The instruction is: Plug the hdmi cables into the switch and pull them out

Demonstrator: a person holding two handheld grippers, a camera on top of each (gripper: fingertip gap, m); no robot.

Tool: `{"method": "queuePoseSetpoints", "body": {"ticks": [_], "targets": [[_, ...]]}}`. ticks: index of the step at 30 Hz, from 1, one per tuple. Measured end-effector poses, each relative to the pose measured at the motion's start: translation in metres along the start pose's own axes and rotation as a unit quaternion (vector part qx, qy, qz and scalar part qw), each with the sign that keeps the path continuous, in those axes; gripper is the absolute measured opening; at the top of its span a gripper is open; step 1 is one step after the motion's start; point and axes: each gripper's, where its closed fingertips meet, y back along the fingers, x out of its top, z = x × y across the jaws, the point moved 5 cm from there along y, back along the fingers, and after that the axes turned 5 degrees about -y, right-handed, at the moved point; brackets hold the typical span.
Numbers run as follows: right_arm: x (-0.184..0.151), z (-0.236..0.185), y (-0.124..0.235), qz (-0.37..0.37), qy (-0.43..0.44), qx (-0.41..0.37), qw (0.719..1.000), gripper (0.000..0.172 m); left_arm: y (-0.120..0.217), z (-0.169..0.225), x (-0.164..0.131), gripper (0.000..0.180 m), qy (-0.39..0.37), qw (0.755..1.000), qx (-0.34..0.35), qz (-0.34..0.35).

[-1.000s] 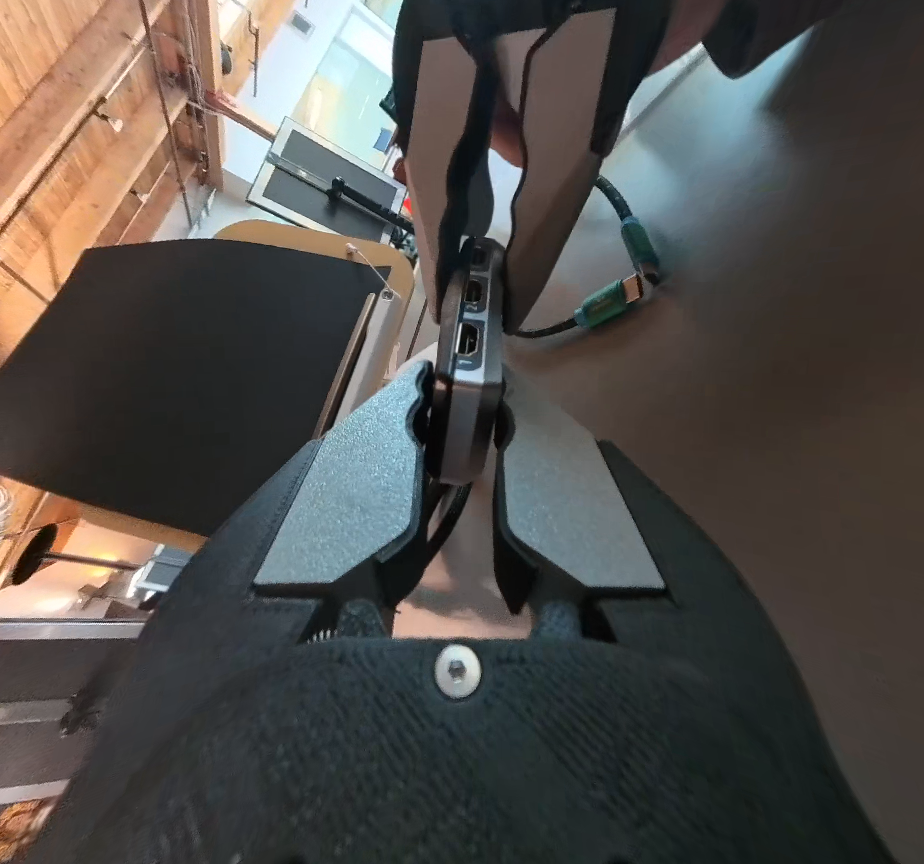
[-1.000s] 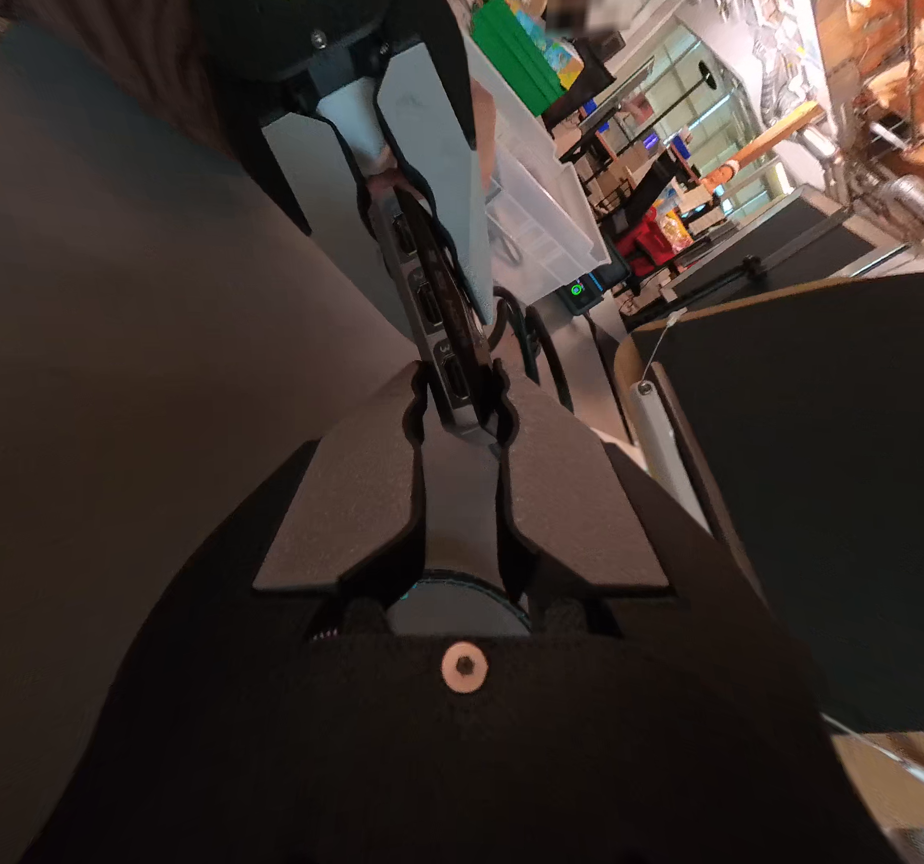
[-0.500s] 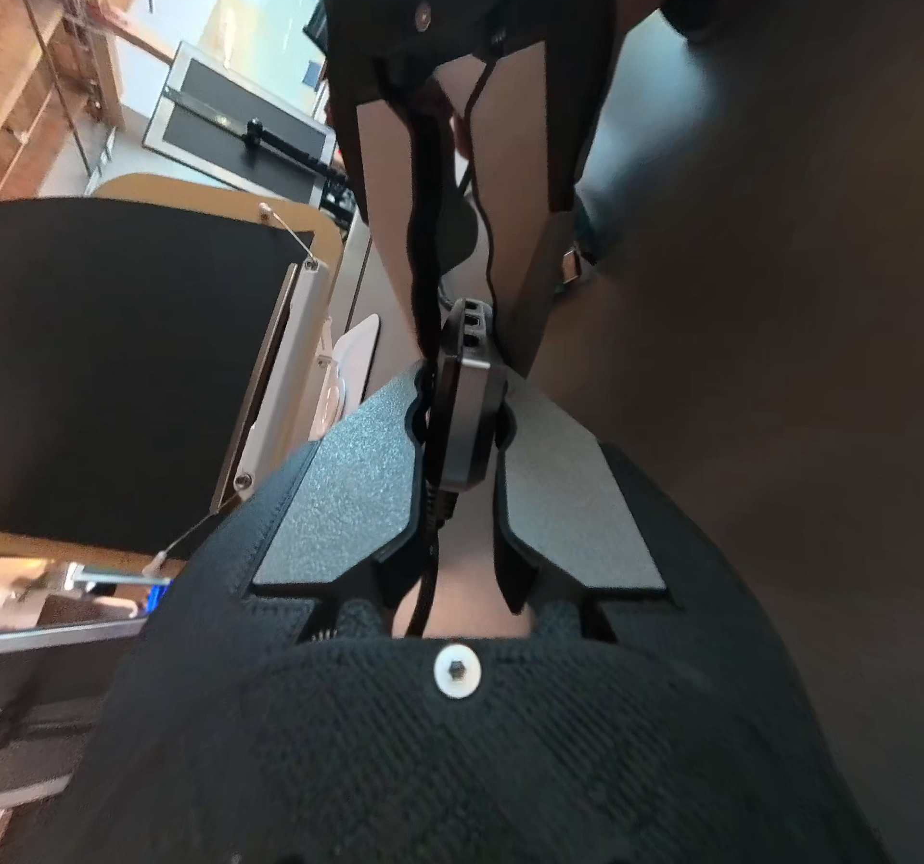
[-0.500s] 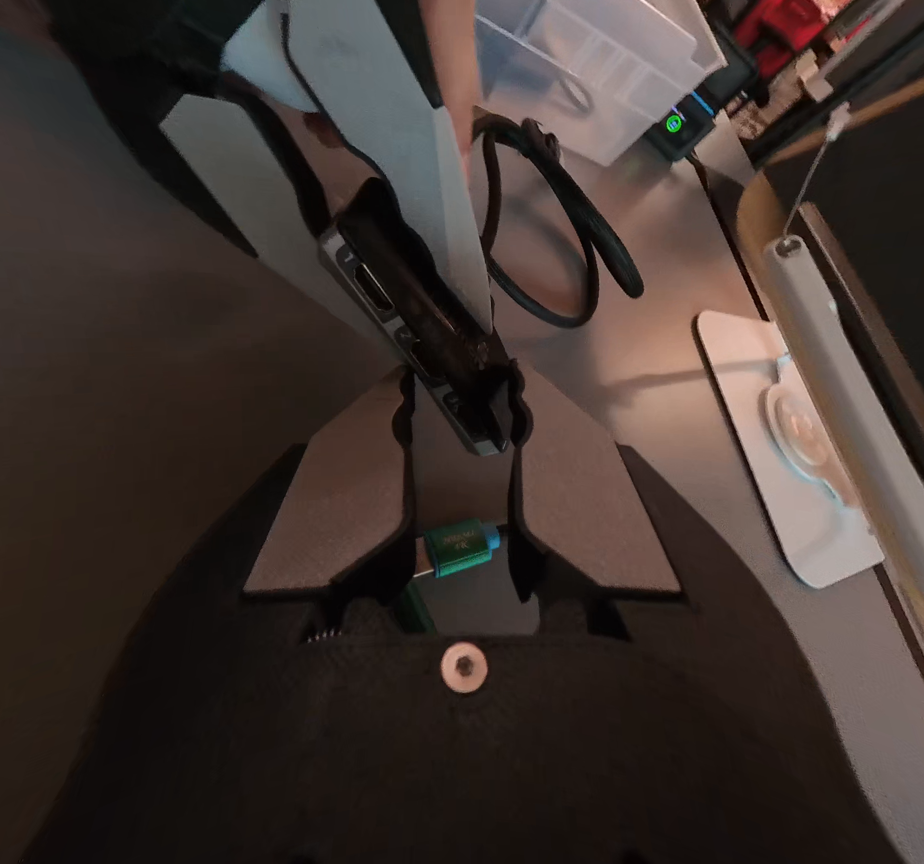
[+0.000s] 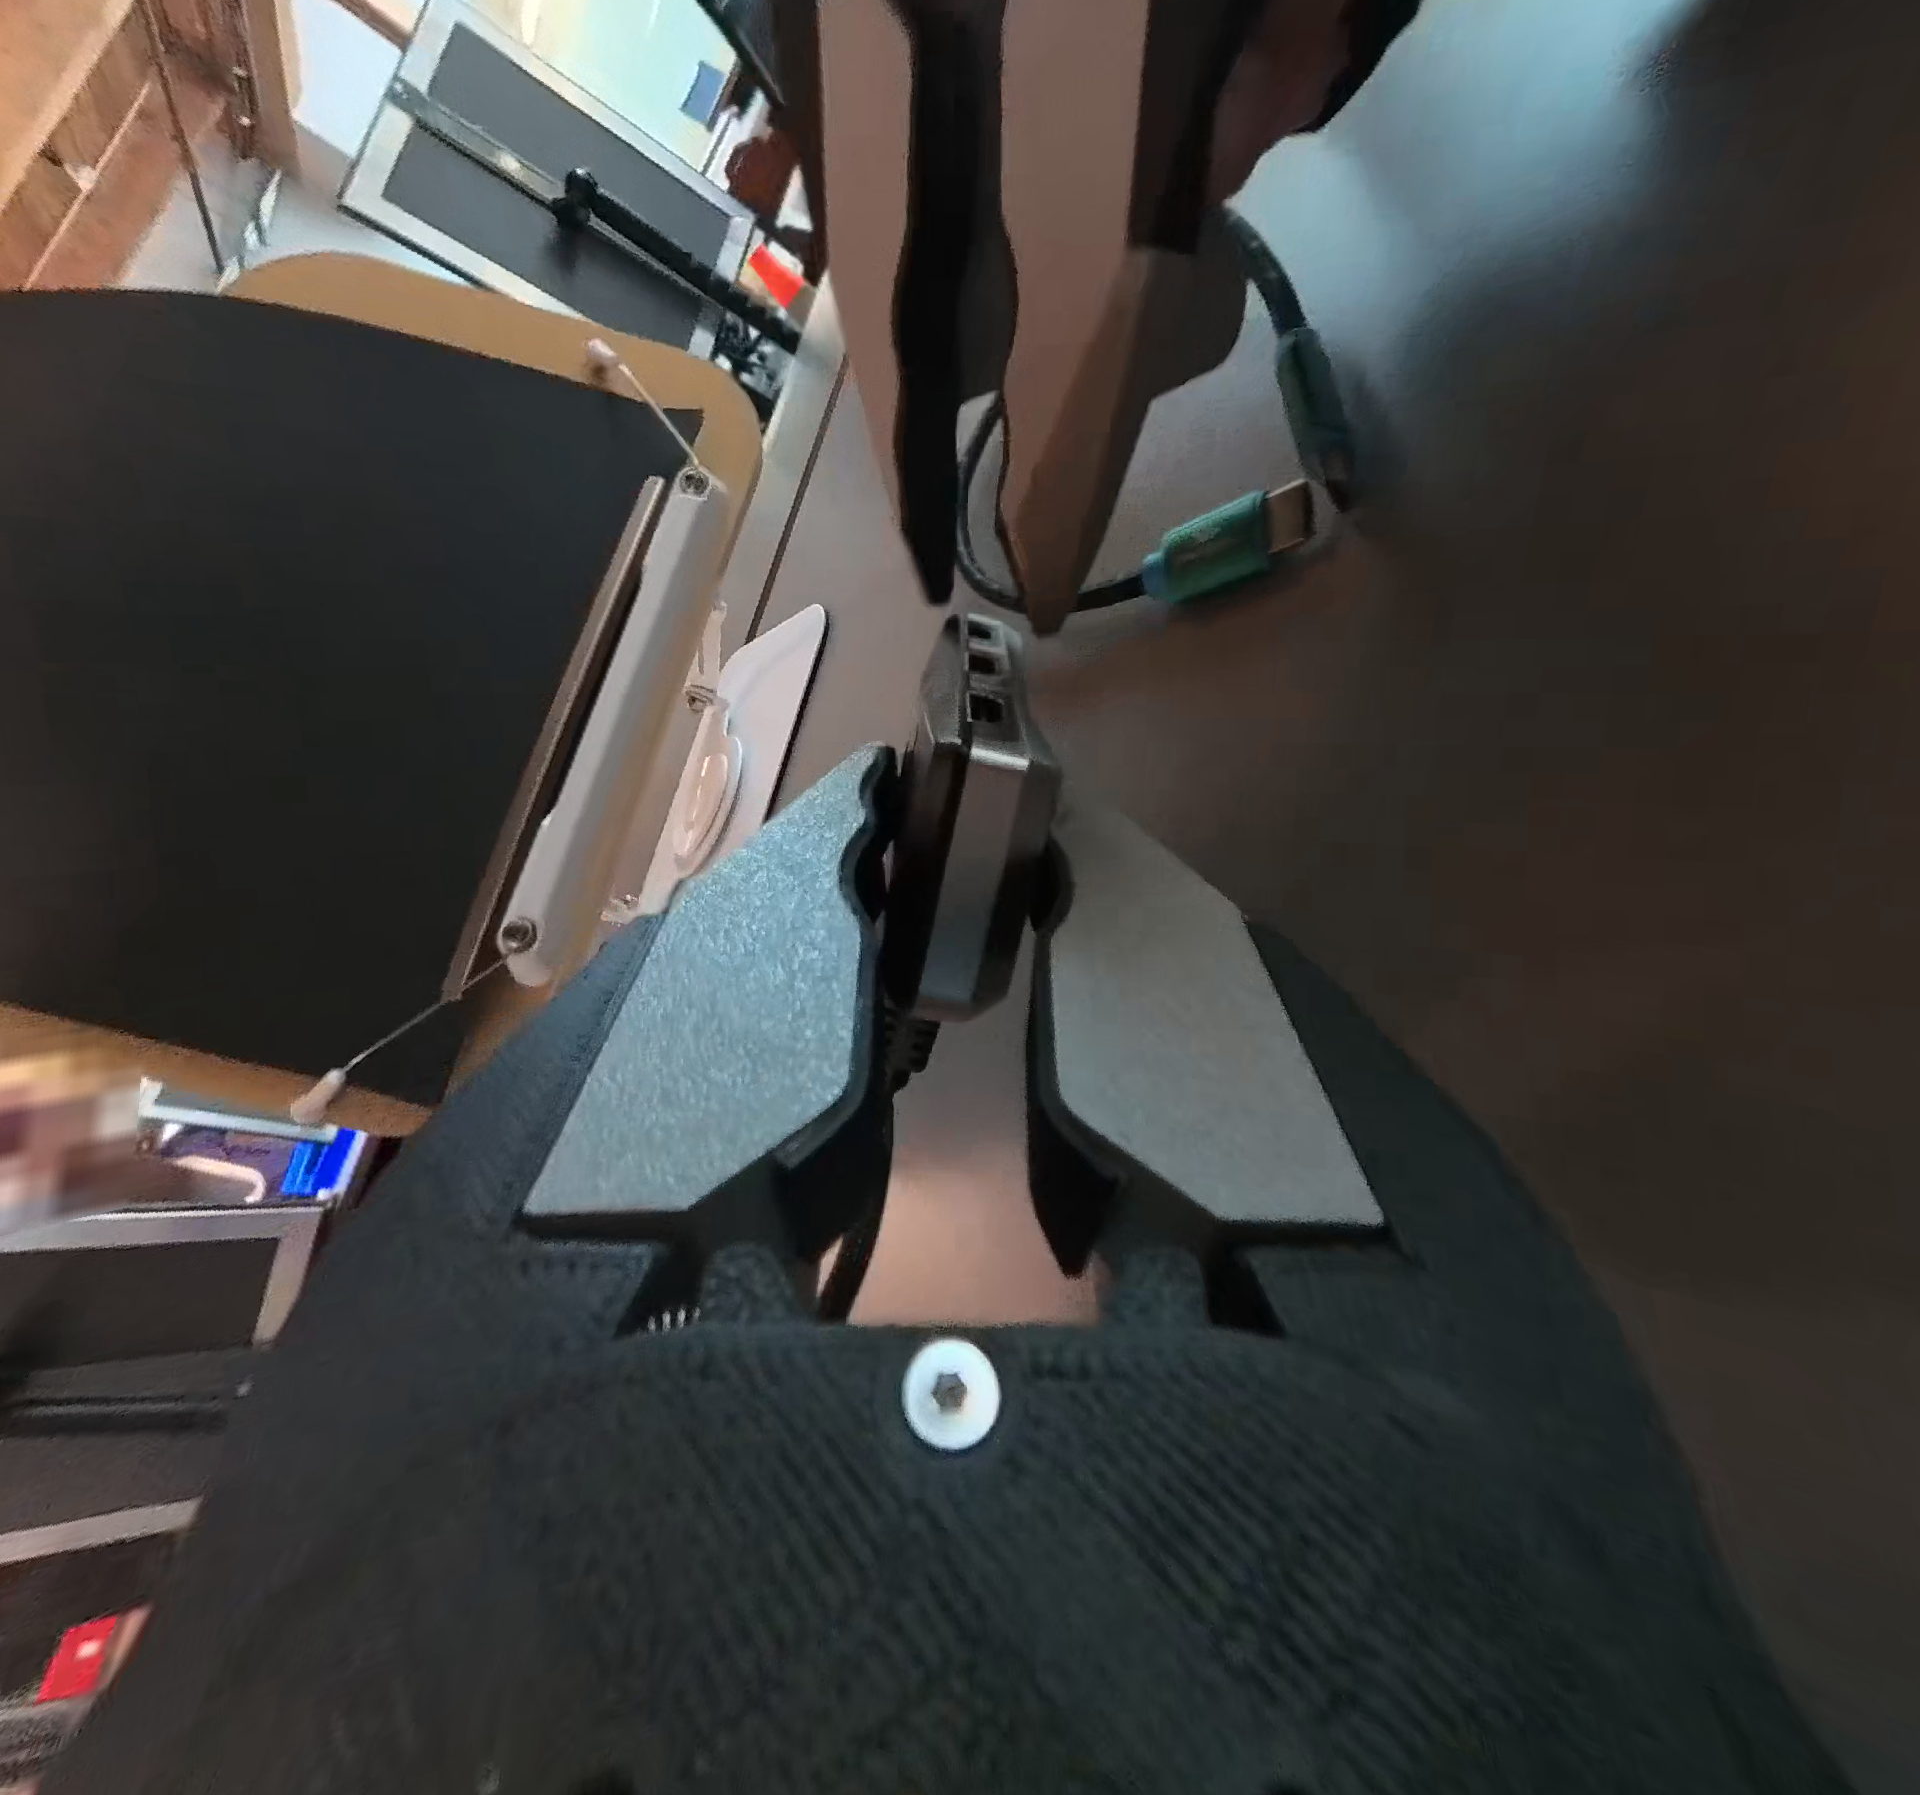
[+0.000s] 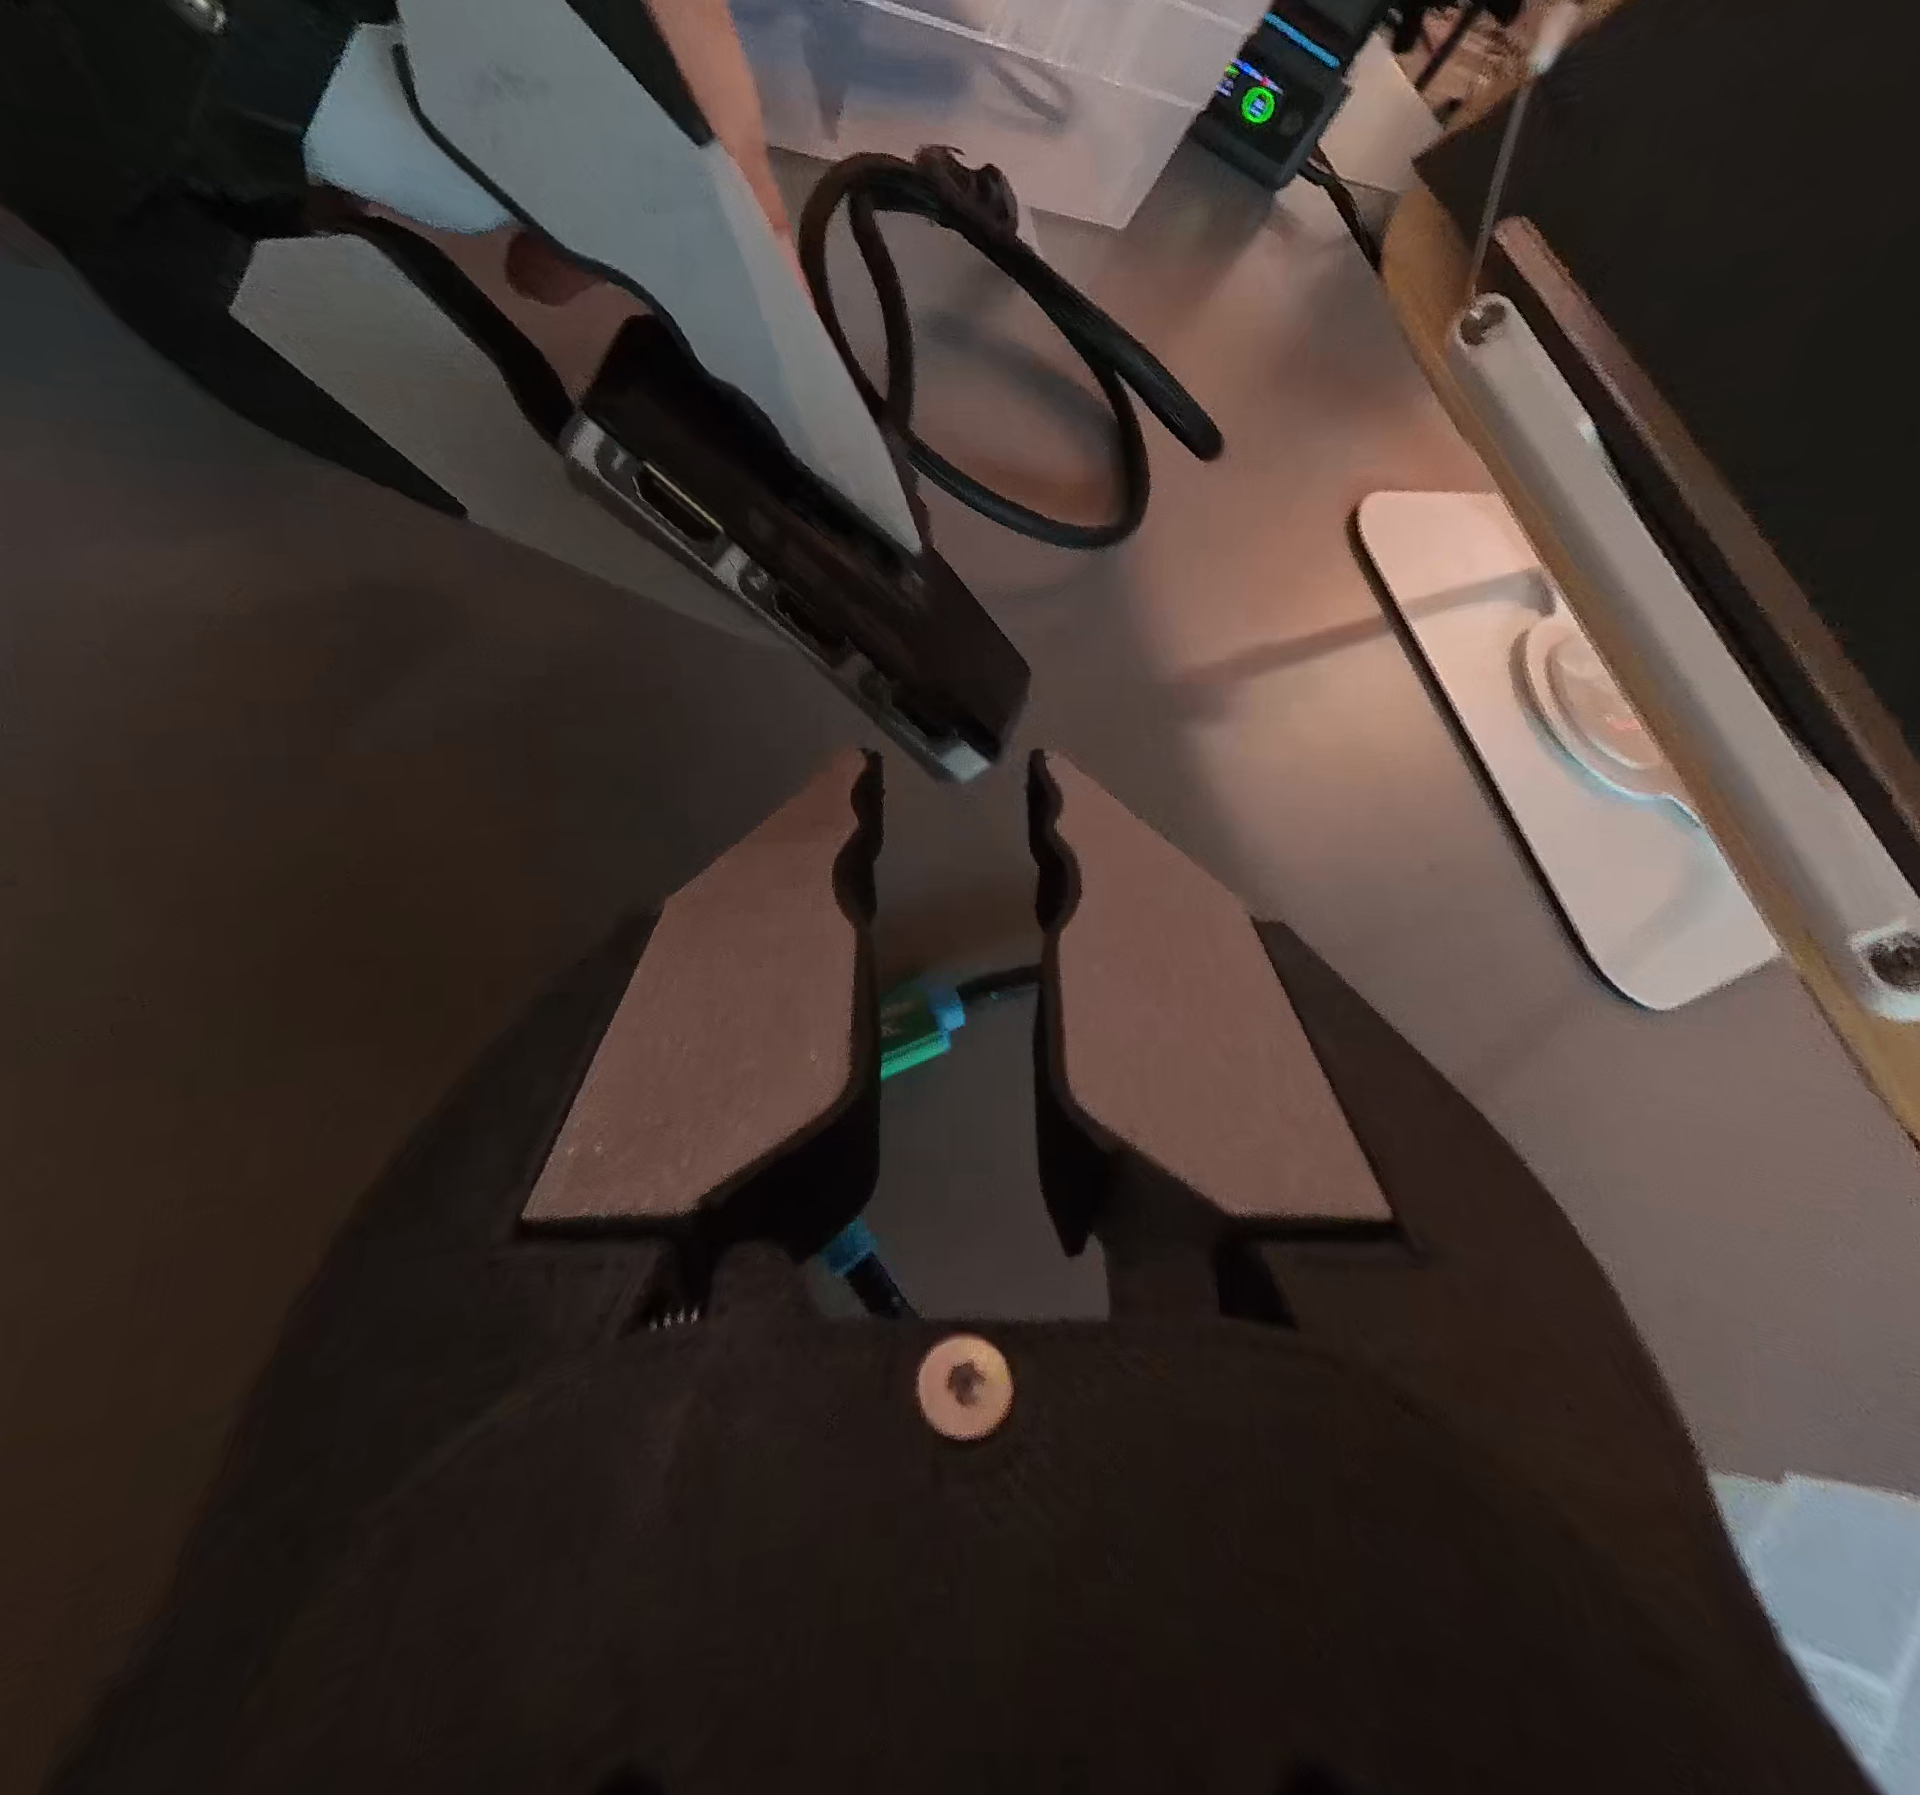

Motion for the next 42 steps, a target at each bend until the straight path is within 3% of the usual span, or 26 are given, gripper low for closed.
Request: {"method": "queuePoseSetpoints", "body": {"ticks": [11,15,19,23,24,27,31,36,37,42], "targets": [[-0.014,0.006,0.025,-0.012,-0.095,-0.074,0.993,0.025,-0.002,-0.005,-0.013,0.022,0.002,1.0,0.02,-0.021],[-0.034,-0.002,0.036,-0.084,-0.122,-0.105,0.983,0.015,-0.002,-0.008,-0.012,0.022,-0.004,0.999,0.025,-0.02],[-0.062,-0.019,0.033,-0.187,-0.145,-0.052,0.97,0.001,0.001,-0.009,-0.011,0.022,-0.008,0.999,0.028,-0.015],[-0.052,-0.068,0.042,-0.21,-0.144,0.124,0.959,0.0,0.005,-0.008,-0.011,0.022,-0.019,1.0,0.018,-0.005],[-0.046,-0.074,0.043,-0.207,-0.13,0.147,0.958,0.002,0.006,-0.008,-0.011,0.022,-0.023,1.0,0.016,-0.001],[-0.035,-0.061,0.043,-0.205,-0.063,0.102,0.971,0.011,0.007,-0.007,-0.011,0.022,-0.035,0.999,0.015,-0.002],[-0.023,-0.038,0.047,-0.254,0.005,0.07,0.965,0.02,0.006,-0.003,-0.012,0.022,-0.048,0.999,0.011,-0.008],[-0.016,-0.026,0.05,-0.334,0.212,0.08,0.915,0.041,0.005,-0.003,-0.013,0.022,-0.049,0.999,0.011,-0.008],[-0.016,-0.024,0.047,-0.339,0.252,0.078,0.903,0.038,0.006,-0.004,-0.013,0.022,-0.049,0.999,0.013,-0.007],[-0.025,-0.028,0.026,-0.368,0.328,0.126,0.861,0.039,0.008,-0.008,-0.014,0.022,-0.045,0.999,0.018,-0.003]]}}
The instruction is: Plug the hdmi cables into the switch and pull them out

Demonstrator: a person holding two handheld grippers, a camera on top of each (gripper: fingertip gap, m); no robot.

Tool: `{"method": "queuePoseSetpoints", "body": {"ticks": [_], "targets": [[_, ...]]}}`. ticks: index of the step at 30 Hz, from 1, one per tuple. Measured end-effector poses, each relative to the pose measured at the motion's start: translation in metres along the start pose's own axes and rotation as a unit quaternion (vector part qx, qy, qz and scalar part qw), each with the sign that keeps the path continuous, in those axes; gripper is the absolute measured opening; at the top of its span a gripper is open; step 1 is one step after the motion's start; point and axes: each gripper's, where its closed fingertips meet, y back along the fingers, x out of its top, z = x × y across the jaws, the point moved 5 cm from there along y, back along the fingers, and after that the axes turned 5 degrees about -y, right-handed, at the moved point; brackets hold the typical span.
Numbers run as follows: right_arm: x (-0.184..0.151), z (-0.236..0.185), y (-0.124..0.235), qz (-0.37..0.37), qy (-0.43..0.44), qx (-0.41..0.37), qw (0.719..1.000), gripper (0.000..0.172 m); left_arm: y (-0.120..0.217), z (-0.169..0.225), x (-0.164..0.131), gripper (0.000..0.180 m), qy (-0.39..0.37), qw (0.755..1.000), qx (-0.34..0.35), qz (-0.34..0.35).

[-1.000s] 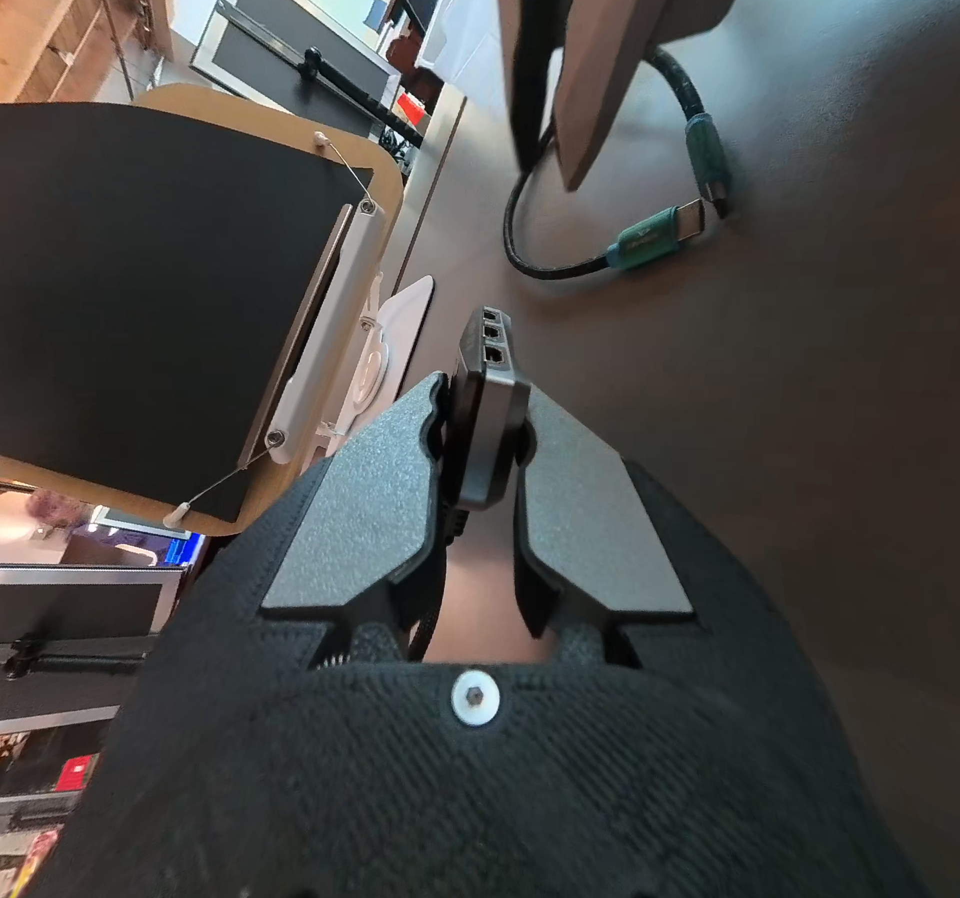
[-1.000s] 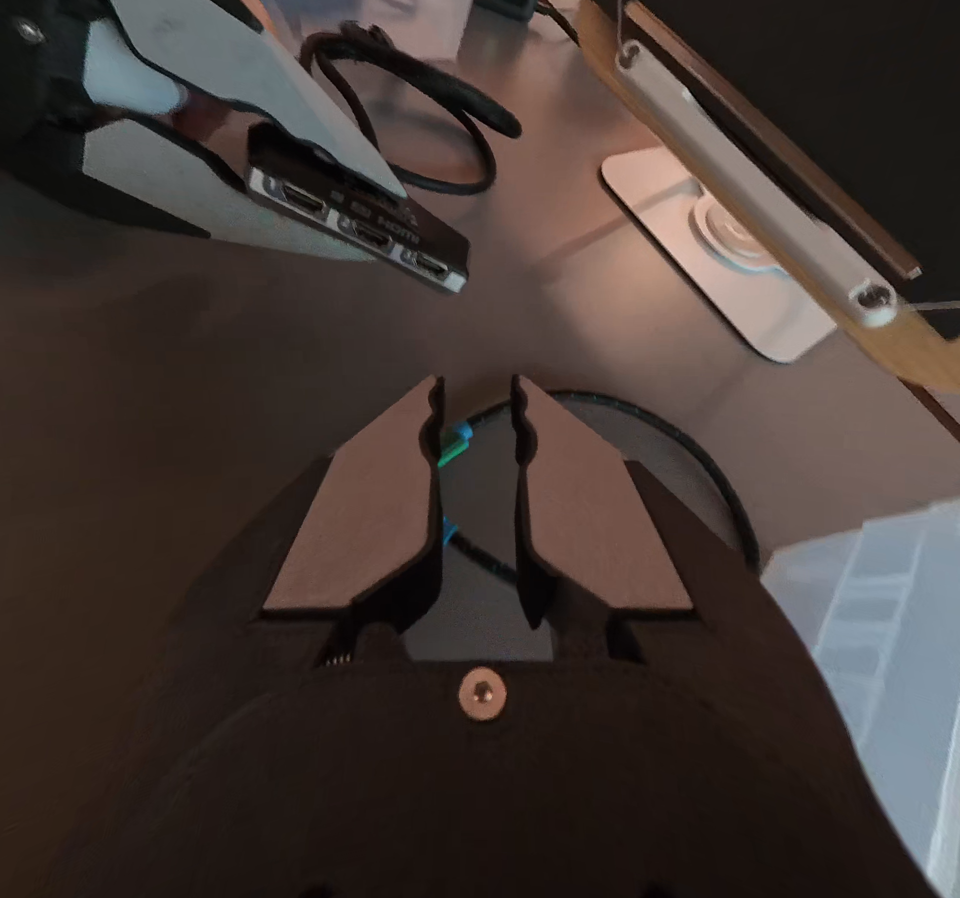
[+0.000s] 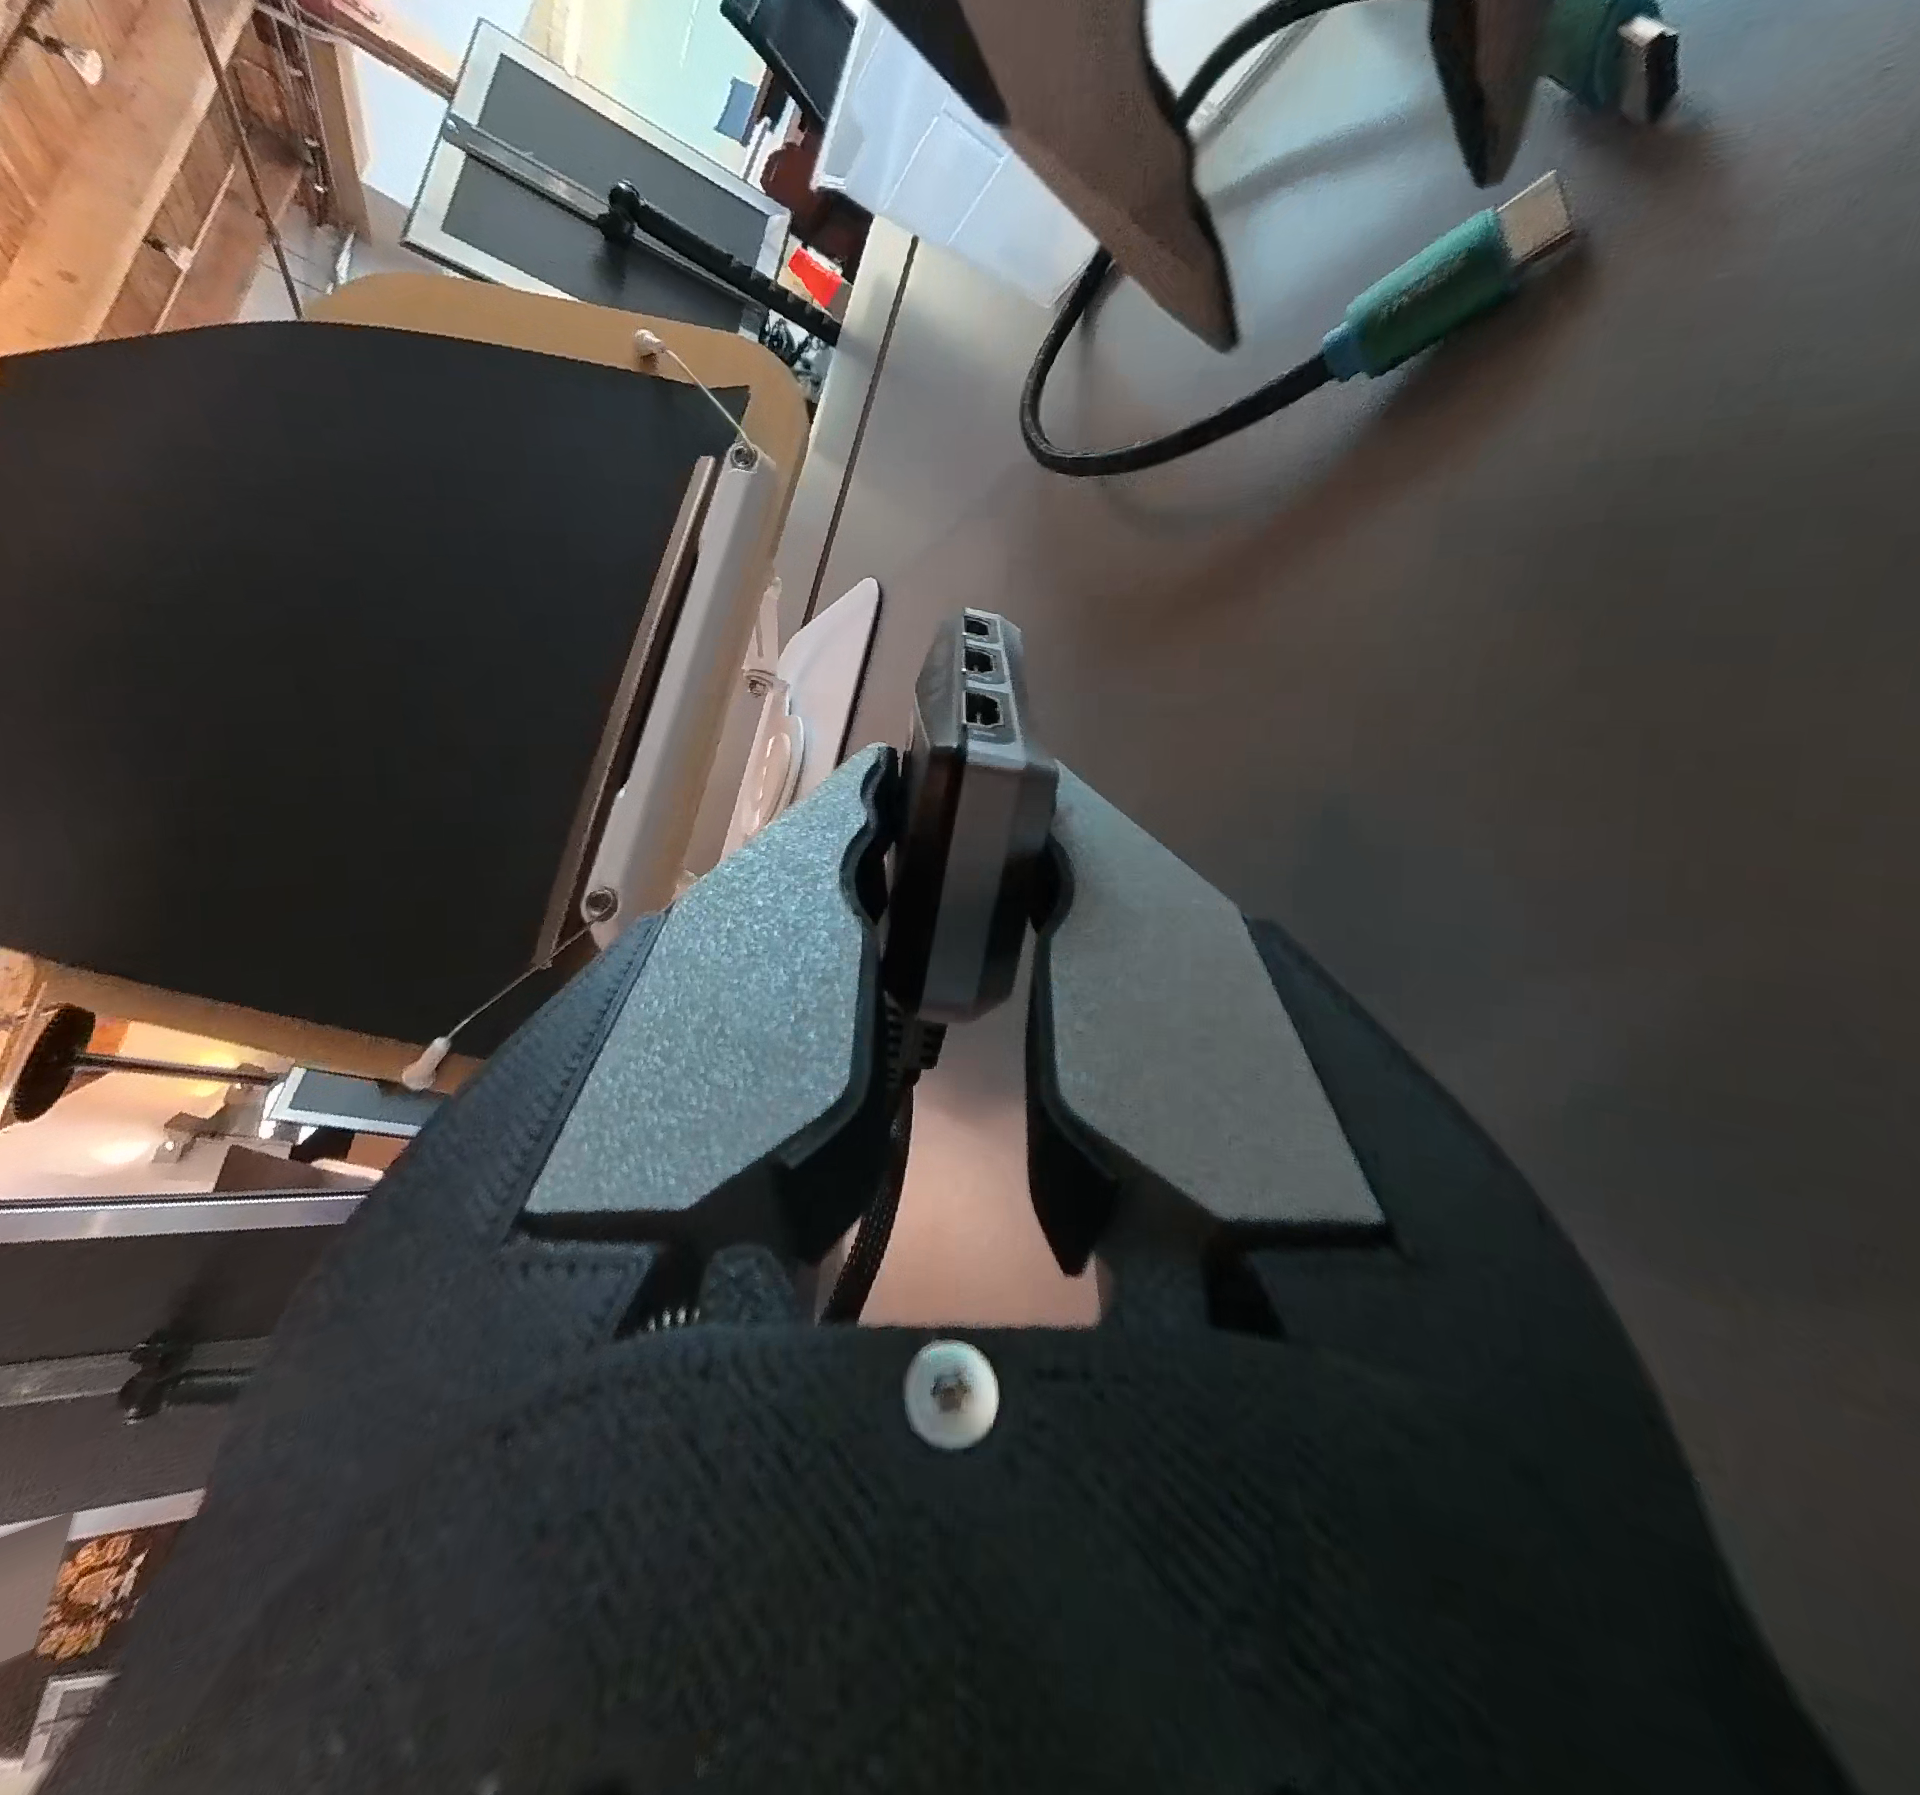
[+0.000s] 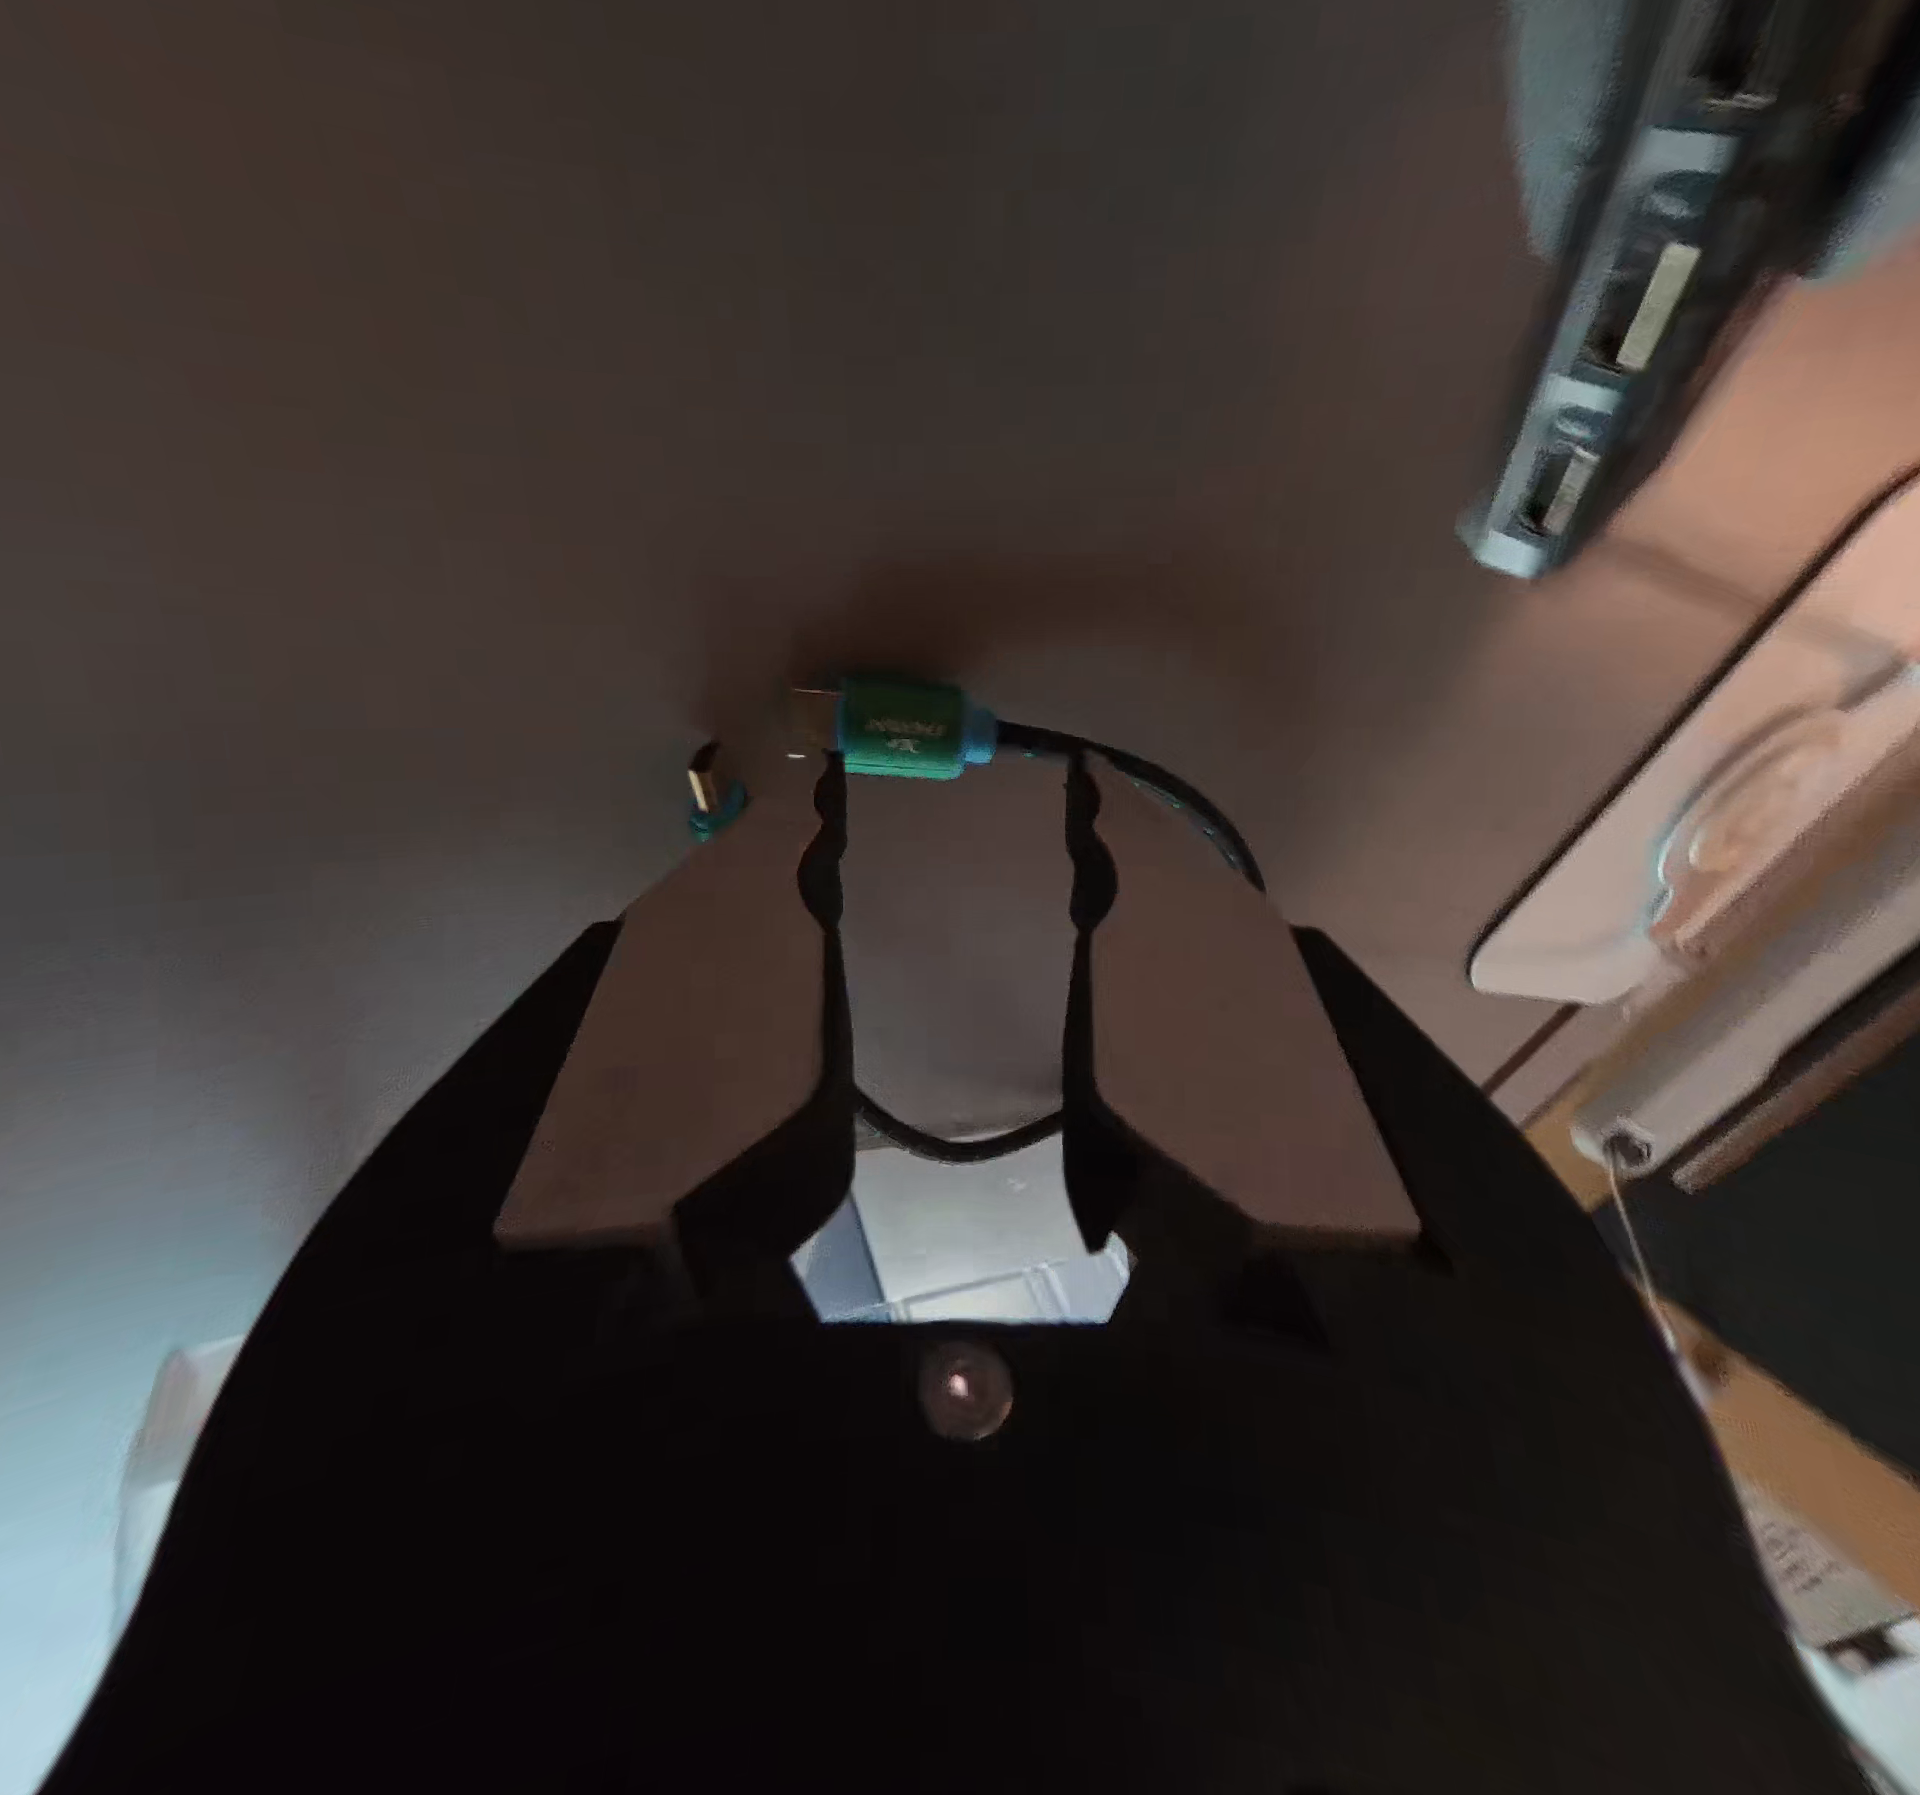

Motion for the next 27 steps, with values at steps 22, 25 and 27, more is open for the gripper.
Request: {"method": "queuePoseSetpoints", "body": {"ticks": [22,25,27], "targets": [[0.028,0.072,-0.043,0.164,-0.429,0.08,0.885,0.029,0.009,-0.033,-0.021,0.021,0.048,0.994,0.087,-0.053],[0.026,0.067,-0.032,0.169,-0.408,0.078,0.894,0.03,0.008,-0.03,-0.02,0.021,0.032,0.995,0.078,-0.053],[0.022,0.066,-0.026,0.17,-0.392,0.069,0.902,0.032,0.007,-0.027,-0.02,0.021,0.027,0.996,0.07,-0.055]]}}
